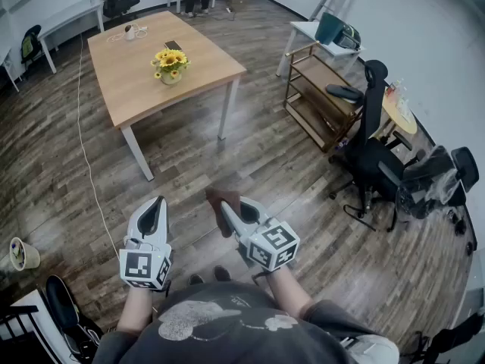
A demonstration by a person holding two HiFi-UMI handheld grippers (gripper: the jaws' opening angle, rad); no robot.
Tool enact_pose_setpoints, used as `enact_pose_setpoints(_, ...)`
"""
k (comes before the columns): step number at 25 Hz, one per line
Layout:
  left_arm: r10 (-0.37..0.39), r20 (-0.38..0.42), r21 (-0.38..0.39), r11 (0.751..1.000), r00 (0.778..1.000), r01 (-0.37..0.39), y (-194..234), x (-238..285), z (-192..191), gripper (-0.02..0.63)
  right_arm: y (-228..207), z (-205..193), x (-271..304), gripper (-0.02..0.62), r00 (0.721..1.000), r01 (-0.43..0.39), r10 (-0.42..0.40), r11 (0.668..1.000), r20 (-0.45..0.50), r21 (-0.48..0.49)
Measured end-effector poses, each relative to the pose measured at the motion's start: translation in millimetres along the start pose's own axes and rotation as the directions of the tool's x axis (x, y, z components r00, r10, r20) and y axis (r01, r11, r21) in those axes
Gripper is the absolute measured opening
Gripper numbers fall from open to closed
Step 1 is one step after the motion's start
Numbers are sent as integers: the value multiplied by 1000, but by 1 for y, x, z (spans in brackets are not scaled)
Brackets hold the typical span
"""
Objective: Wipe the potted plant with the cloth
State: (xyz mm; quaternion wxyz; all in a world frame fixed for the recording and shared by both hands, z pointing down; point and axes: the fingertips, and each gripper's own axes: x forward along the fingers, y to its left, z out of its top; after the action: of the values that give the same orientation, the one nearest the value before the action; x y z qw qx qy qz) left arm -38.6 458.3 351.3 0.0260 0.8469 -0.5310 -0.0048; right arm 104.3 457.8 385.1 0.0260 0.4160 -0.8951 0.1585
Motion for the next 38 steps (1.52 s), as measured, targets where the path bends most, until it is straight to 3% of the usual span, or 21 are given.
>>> enact_pose_setpoints(4, -34, -2, -3, 999, 999, 34, -3, 3, 0, 19, 9, 2, 9, 41, 999, -34, 33, 999, 8, 21)
enact_pose_setpoints(18, -42, -24, -26, 999, 999, 41, 13, -9, -9, 20, 33, -1, 29, 41, 998, -63, 63, 998, -7, -17)
enact_pose_setpoints(24, -54, 2, -16, 998, 999, 54, 23, -16, -12, 20, 38, -6, 31, 43, 999, -31, 31, 999, 13, -11)
enact_pose_setpoints(30, -73, -23, -12, 997, 997, 73, 28, -20, -27, 20, 36, -23, 27, 43, 1000, 18, -18, 1000, -20, 13)
enact_pose_setpoints(34, -61, -28, -25, 998, 998, 61, 37, -15, -34, 20, 23, -29, 34, 43, 999, 33, -32, 999, -40, 27)
enact_pose_setpoints(38, -19, -43, -25, 1000, 999, 18, 53, 1, -37, 20, 8, -26, 61, 44, 999, -3, 4, 1000, -46, 30)
